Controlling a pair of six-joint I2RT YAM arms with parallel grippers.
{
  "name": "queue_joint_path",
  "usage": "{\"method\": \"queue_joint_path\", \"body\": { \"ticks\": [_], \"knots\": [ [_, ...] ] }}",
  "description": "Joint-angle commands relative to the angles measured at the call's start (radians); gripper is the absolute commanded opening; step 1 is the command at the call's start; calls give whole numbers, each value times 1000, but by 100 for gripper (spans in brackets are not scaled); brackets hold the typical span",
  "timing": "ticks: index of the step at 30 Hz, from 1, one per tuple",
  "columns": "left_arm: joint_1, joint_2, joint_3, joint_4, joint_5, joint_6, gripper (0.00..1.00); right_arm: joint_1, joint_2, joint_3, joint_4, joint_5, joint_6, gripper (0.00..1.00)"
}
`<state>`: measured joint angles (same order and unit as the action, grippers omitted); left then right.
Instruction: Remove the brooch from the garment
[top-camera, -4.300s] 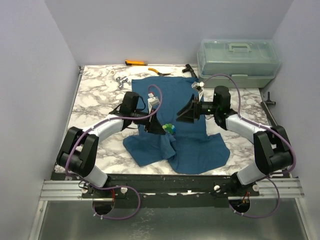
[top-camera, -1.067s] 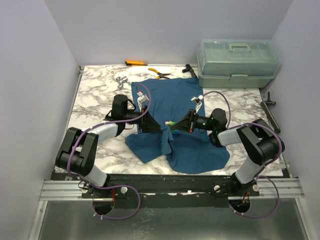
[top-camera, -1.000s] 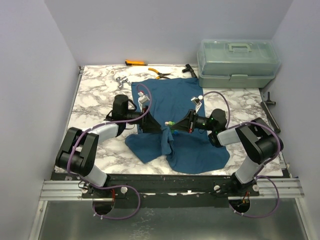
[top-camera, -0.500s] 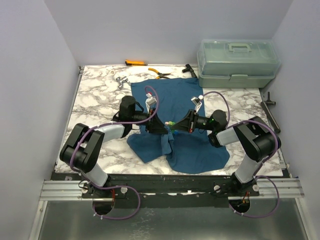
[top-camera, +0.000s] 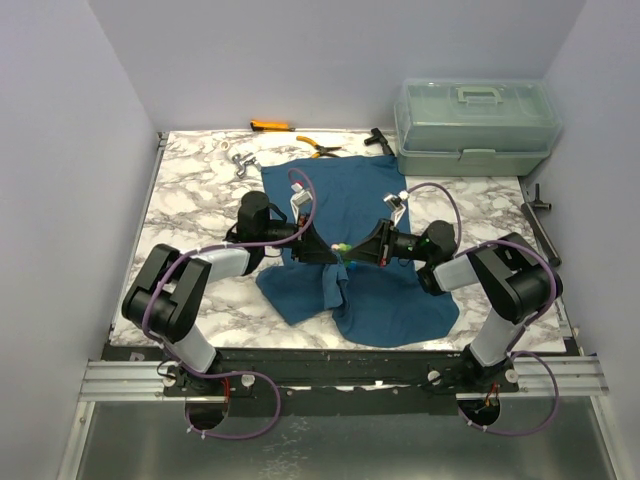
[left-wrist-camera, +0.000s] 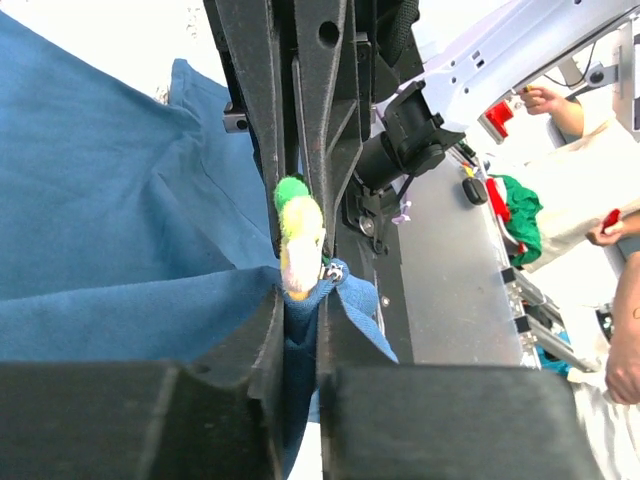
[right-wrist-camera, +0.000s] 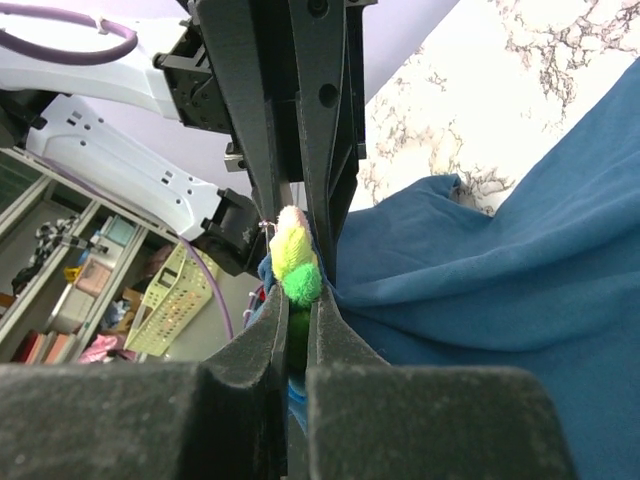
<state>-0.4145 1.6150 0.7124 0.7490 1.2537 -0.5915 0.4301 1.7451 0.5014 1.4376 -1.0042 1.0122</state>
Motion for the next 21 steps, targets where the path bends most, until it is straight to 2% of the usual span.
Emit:
{"method": "queue_joint_path", "body": {
  "ticks": [1, 4, 7, 9, 15, 21],
  "knots": [
    [-8, 13, 22, 88, 32, -11, 1, 2, -13, -1, -5, -71, -49, 12],
    [-9, 20, 10, 90, 60, -2, 0, 1, -50, 17, -114, -122, -148, 31],
    [-19, 22, 0, 92, 73, 4, 0, 1, -124, 68, -432, -139, -409, 40],
    [-28, 28, -2, 92, 81, 2, 0, 1, -168, 103, -621, -134, -567, 43],
    [-41, 68, 17, 93, 95, -20, 0, 1, -183, 157, -788, -177, -662, 51],
    [-44, 87, 27, 92, 96, -35, 0, 1, -196, 259, -1147, -184, -904, 48]
  ]
}}
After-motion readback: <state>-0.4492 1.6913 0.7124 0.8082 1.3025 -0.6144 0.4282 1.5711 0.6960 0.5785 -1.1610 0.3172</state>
